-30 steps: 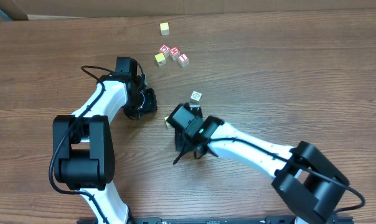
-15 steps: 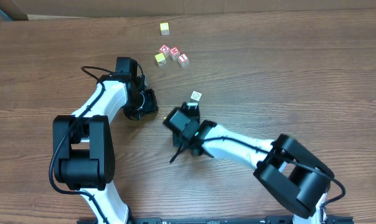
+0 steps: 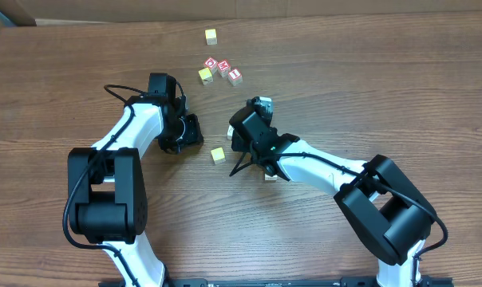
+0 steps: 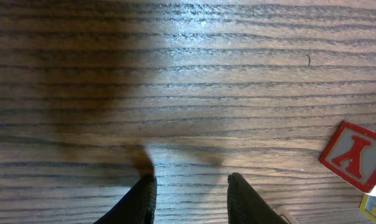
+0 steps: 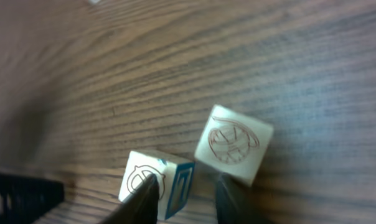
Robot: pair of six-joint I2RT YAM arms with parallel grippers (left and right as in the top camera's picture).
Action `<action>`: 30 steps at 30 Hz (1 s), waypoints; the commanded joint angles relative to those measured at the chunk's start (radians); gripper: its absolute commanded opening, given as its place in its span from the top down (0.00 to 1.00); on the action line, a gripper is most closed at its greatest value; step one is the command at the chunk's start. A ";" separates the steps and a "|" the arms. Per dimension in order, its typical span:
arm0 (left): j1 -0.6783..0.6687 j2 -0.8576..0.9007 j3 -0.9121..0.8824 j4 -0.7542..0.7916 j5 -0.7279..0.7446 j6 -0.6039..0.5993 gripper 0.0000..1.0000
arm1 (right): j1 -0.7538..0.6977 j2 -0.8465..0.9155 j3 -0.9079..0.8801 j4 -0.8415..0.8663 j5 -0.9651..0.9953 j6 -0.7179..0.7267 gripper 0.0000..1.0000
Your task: Flip 5 blocks
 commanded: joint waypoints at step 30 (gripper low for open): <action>0.005 0.014 -0.005 -0.019 -0.013 -0.010 0.59 | -0.024 -0.007 0.070 -0.271 -0.047 -0.196 0.34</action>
